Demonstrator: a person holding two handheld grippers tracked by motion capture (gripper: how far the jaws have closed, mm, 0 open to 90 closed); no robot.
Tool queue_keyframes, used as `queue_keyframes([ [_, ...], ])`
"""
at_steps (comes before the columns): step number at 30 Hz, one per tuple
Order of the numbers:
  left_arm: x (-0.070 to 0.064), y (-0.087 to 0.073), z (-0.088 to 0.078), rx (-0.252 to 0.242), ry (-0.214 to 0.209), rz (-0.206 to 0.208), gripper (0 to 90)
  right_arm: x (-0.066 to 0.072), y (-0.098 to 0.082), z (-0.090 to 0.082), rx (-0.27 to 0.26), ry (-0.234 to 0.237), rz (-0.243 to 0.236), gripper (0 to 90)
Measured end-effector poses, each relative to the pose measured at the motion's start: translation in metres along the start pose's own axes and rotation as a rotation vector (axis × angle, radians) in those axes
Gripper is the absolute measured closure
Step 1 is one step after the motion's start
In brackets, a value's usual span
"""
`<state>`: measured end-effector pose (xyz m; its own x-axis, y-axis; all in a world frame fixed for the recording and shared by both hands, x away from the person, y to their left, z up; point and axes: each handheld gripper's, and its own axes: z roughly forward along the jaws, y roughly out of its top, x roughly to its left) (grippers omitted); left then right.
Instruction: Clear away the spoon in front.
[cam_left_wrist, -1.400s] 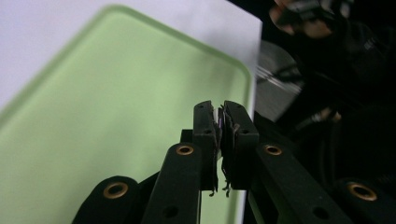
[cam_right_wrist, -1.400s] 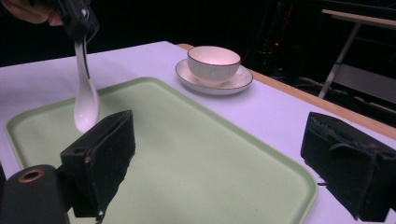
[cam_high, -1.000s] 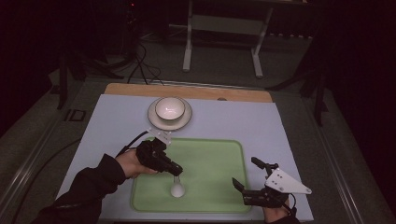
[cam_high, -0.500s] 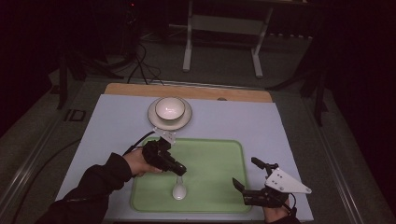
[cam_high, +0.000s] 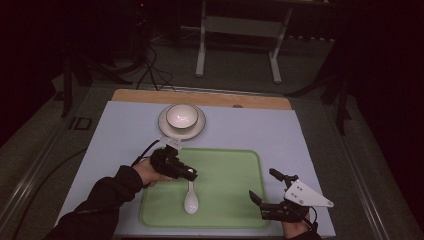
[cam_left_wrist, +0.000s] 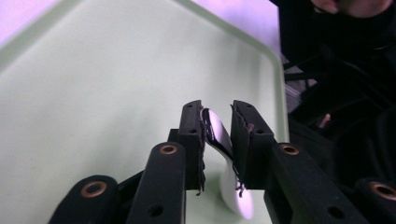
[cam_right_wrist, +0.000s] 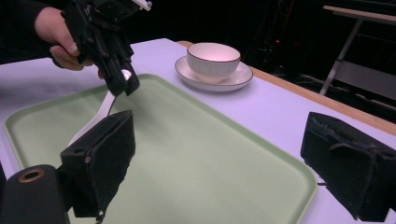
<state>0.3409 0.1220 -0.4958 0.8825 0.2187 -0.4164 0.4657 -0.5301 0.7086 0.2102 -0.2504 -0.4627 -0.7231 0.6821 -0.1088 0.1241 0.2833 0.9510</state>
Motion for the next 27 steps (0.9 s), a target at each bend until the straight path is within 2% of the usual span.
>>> queue_keyframes([
  [5,0.007,-0.004,0.004,-0.018,0.017,-0.002,70.3,0.001,0.000,0.000,0.003,-0.001,-0.006,10.1],
  [7,0.012,-0.005,0.006,-0.024,0.018,-0.029,69.6,0.001,0.000,0.000,0.000,-0.001,-0.006,10.1],
  [9,0.020,-0.008,0.011,-0.030,0.018,-0.076,68.7,0.001,0.000,0.000,-0.003,-0.002,-0.005,10.1],
  [12,0.022,-0.010,0.013,-0.041,0.022,-0.080,68.0,0.000,0.000,0.000,-0.003,0.000,-0.004,10.1],
  [17,0.026,-0.014,0.018,-0.062,0.060,-0.078,64.3,0.000,0.000,0.000,0.000,0.000,-0.006,10.1],
  [21,0.033,-0.019,0.020,-0.085,0.092,-0.116,62.9,0.000,0.000,0.000,0.005,0.001,-0.002,10.1],
  [24,0.035,-0.021,0.020,-0.084,0.109,-0.120,61.8,0.001,0.000,0.000,0.006,0.002,-0.005,10.1],
  [27,0.037,-0.023,0.022,-0.086,0.131,-0.143,61.3,0.000,-0.001,0.001,0.009,0.005,-0.004,10.1],
])
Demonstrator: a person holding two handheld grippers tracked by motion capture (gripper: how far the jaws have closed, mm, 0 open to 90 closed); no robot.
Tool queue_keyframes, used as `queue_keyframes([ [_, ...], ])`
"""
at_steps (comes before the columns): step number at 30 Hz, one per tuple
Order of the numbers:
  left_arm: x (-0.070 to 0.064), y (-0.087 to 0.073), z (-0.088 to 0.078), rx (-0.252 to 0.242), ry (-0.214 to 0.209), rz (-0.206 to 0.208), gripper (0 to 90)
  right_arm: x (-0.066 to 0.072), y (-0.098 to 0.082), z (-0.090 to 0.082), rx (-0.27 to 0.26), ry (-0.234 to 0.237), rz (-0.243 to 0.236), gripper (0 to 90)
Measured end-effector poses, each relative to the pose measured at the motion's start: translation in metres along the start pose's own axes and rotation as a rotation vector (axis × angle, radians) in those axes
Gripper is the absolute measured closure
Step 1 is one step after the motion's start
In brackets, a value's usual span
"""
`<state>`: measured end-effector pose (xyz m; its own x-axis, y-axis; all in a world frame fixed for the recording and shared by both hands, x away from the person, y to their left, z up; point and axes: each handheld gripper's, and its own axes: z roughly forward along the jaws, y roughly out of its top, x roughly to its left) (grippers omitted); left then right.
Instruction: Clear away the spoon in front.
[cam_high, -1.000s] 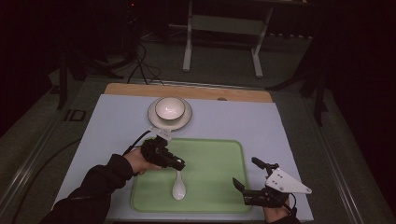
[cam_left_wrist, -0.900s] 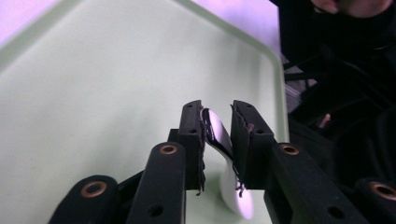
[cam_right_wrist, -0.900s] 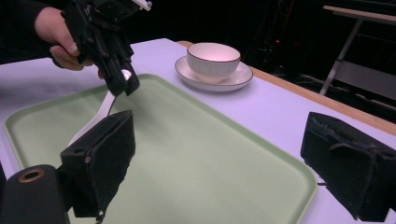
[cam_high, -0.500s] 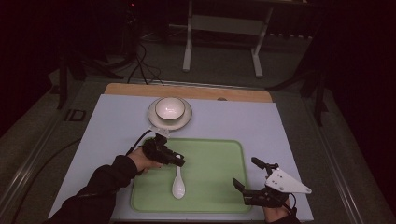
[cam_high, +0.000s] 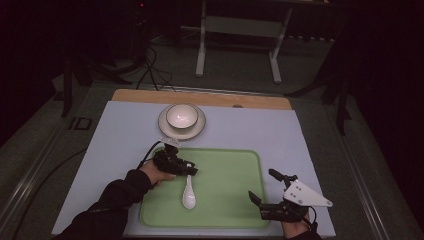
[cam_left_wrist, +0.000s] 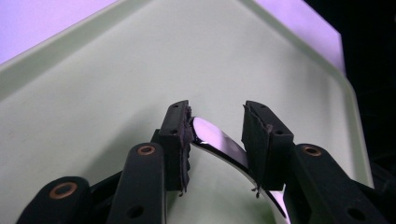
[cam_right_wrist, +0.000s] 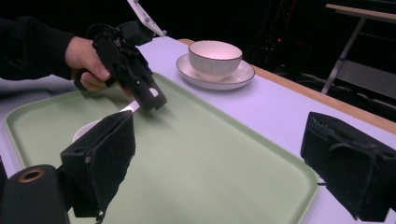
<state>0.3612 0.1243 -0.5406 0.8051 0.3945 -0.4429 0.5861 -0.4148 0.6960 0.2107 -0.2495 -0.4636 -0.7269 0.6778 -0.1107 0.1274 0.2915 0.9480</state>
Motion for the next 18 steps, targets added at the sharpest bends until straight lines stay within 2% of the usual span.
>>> queue_keyframes([
  [3,0.0011,-0.0011,0.0018,0.005,0.006,-0.011,60.8,0.0000,0.0001,0.0003,0.001,0.001,-0.002,10.1],
  [4,0.0032,-0.0024,0.0039,0.011,0.024,-0.038,60.8,0.0000,0.0001,0.0003,0.001,0.001,-0.002,10.1],
  [7,0.0059,-0.0046,0.0058,0.009,0.042,-0.056,59.3,-0.0011,0.0001,-0.0005,-0.001,0.000,0.001,10.1],
  [12,0.0063,-0.0077,0.0061,-0.003,0.081,-0.056,57.5,-0.0010,-0.0003,0.0005,0.004,0.007,0.003,10.1],
  [14,0.0063,-0.0075,0.0053,-0.012,0.111,-0.056,57.5,-0.0007,-0.0005,0.0011,0.006,0.011,0.004,10.1],
  [18,0.0079,-0.0075,0.0042,-0.025,0.133,-0.067,57.5,-0.0005,-0.0002,0.0012,0.005,0.012,0.003,10.1],
])
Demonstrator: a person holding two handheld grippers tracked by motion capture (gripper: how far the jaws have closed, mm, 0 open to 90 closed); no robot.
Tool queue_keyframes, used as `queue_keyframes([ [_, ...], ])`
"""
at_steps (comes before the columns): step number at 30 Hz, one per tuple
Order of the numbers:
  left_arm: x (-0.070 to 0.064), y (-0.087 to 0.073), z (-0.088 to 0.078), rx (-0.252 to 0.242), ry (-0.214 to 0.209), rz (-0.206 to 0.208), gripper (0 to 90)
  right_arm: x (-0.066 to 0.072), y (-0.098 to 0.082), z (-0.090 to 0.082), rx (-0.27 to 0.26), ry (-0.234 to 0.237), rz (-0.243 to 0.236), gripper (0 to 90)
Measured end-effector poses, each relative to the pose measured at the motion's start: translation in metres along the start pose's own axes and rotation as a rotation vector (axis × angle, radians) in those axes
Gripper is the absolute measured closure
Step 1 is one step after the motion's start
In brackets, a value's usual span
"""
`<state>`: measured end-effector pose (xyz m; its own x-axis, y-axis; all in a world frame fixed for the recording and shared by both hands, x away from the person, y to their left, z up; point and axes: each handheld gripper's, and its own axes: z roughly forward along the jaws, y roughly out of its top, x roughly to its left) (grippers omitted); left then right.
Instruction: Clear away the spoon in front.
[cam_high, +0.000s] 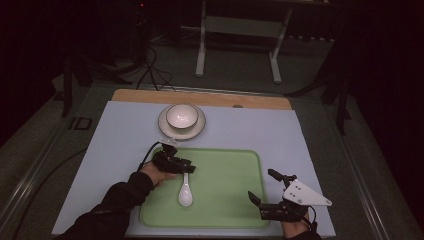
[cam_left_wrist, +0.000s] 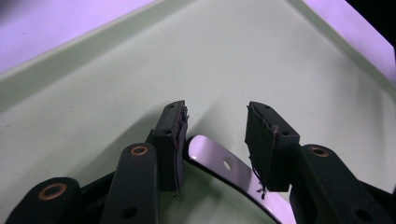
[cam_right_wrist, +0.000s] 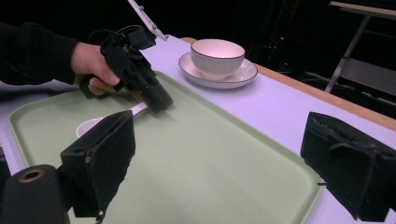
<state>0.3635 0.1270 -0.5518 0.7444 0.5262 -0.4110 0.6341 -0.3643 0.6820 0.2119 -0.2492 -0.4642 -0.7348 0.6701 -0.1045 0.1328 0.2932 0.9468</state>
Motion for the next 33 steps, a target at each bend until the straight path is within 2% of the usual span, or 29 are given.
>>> queue_keyframes([
  [4,0.000,0.000,0.000,-0.005,0.019,0.005,57.4,0.000,0.000,0.000,0.001,0.000,0.000,10.1],
  [9,-0.002,0.002,-0.003,-0.037,0.037,0.019,55.7,0.000,0.000,0.000,0.002,0.000,0.001,10.1],
  [11,-0.003,0.003,-0.006,-0.050,0.032,0.025,55.6,0.000,0.000,0.000,0.001,0.000,0.000,10.1],
  [16,-0.017,0.009,-0.018,-0.081,0.022,0.097,51.9,0.000,0.000,0.000,-0.002,-0.002,0.002,10.1],
  [18,-0.024,0.012,-0.024,-0.087,0.036,0.136,49.4,0.001,0.000,0.000,-0.001,-0.003,0.003,10.1],
  [20,-0.031,0.015,-0.031,-0.102,0.028,0.159,44.6,0.001,0.000,0.000,-0.002,-0.004,0.001,10.1],
  [21,-0.034,0.016,-0.035,-0.111,0.038,0.173,44.4,0.001,0.001,0.000,-0.003,-0.005,0.002,10.1],
  [22,-0.037,0.017,-0.038,-0.123,0.041,0.181,40.2,0.001,0.000,0.000,-0.004,-0.005,0.003,10.1],
  [27,-0.048,0.022,-0.052,-0.156,0.034,0.181,19.7,0.000,0.001,0.000,-0.007,-0.010,0.005,10.1],
  [28,-0.051,0.023,-0.057,-0.155,0.015,0.186,19.7,0.000,0.001,0.000,-0.008,-0.010,0.005,10.1],
  [29,-0.054,0.024,-0.059,-0.156,0.016,0.198,11.7,0.001,0.001,0.000,-0.008,-0.011,0.004,10.1],
  [33,-0.064,0.025,-0.068,-0.173,0.022,0.232,3.4,0.001,0.000,0.001,-0.004,-0.011,0.004,10.1],
])
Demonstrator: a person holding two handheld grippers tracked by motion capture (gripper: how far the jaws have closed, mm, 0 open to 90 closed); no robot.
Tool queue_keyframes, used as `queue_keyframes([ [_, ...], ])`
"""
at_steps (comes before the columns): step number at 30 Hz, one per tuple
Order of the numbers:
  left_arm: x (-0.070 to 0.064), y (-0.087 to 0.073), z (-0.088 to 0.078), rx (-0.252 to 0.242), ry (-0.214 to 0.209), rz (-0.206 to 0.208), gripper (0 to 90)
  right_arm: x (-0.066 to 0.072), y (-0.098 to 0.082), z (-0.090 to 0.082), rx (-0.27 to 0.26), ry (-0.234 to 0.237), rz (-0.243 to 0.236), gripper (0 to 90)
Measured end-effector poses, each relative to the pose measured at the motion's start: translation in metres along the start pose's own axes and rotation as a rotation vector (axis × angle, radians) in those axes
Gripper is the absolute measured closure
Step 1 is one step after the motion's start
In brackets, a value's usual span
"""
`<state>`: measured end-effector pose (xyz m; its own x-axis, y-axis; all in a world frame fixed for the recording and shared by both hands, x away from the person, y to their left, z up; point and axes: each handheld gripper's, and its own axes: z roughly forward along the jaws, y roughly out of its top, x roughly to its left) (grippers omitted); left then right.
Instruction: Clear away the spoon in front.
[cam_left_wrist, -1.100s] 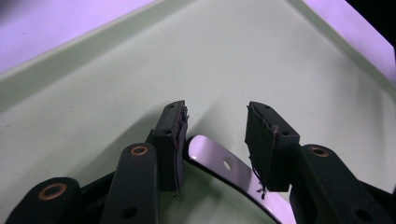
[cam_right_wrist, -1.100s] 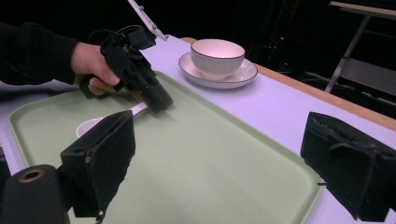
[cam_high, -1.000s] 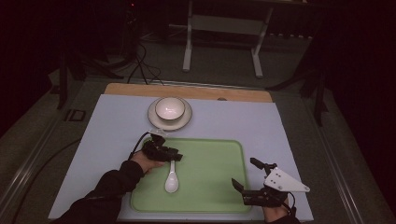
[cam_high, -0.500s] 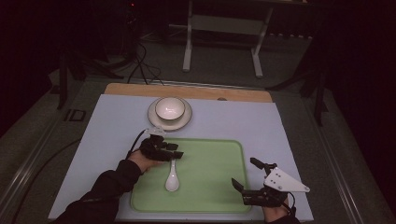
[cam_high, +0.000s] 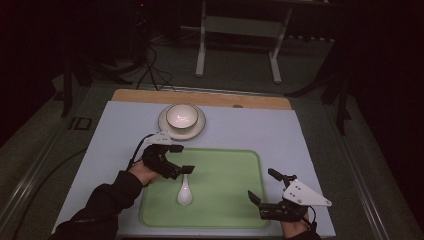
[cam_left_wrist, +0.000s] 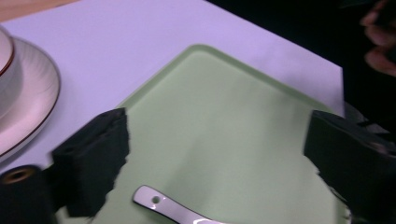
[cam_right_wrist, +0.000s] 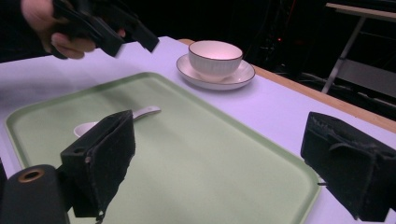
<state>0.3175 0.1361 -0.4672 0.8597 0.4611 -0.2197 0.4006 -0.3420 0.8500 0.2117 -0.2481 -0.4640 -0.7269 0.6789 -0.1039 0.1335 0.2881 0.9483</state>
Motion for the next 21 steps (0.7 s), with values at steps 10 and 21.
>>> queue_keyframes([
  [10,-0.017,0.001,-0.018,0.037,-0.024,0.023,0.7,0.000,0.000,0.000,0.004,-0.003,-0.002,10.1],
  [21,-0.024,-0.011,-0.054,-0.025,0.034,-0.008,0.4,0.000,0.000,-0.001,0.001,-0.008,-0.004,10.1],
])
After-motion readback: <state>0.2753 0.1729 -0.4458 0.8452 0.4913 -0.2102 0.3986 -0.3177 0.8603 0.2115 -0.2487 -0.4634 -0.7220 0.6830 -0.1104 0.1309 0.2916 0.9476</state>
